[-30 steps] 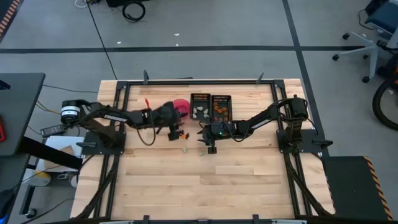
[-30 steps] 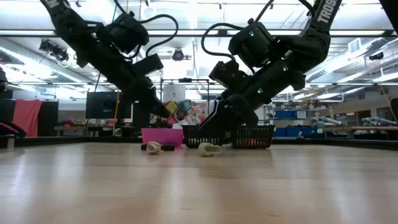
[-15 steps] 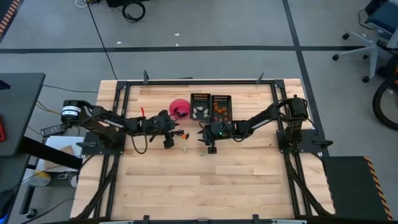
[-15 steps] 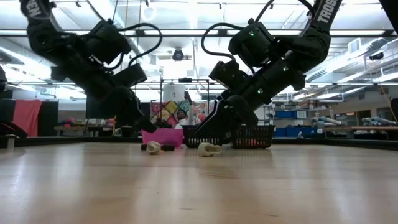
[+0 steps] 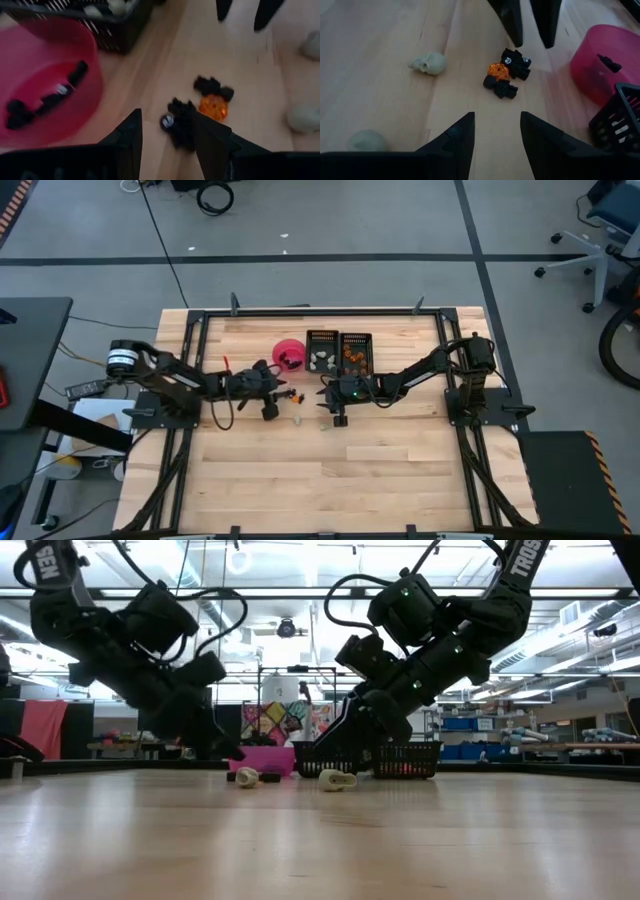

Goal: Sort Halloween decoration
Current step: Put the black skeleton toy into the red bowl

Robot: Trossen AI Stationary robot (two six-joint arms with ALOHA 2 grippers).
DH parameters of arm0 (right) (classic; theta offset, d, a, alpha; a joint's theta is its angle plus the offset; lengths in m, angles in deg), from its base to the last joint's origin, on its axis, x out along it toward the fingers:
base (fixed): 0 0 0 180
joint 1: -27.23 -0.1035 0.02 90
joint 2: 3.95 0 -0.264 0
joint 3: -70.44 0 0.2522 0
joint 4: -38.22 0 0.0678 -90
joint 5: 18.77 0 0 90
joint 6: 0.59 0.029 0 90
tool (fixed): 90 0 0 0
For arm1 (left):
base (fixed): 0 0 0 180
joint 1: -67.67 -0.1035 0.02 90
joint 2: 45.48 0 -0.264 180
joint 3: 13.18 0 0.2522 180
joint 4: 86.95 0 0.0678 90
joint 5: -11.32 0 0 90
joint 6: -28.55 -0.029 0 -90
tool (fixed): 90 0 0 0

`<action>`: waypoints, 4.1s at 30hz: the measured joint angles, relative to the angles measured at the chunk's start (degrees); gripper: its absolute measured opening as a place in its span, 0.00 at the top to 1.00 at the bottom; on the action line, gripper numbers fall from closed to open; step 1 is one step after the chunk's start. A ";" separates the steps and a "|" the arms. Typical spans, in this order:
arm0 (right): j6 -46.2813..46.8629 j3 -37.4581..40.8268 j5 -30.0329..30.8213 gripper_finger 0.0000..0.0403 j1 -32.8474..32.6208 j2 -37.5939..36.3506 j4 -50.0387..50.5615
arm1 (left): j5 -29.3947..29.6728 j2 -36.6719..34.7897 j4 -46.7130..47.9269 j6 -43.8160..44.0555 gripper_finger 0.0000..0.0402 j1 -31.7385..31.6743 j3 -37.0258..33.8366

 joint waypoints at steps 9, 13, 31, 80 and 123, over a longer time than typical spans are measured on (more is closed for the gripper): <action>0.09 0.00 -0.02 0.60 0.00 -0.02 0.66 | -0.06 9.05 -8.03 1.01 0.66 0.78 0.16; 0.09 -0.01 -0.02 0.60 0.00 -0.02 0.72 | -0.06 10.59 -8.64 1.57 0.69 0.80 0.24; 0.26 0.00 -0.02 0.60 0.00 0.00 0.72 | 0.33 10.79 -10.38 3.71 0.99 1.91 0.04; -0.17 -0.01 -1.53 0.60 -0.02 -0.02 0.28 | 20.02 9.33 -9.29 0.64 0.74 -3.12 8.85; 0.88 0.00 -1.51 0.60 -0.09 -0.02 1.38 | 5.79 6.12 6.24 2.95 0.63 7.12 8.82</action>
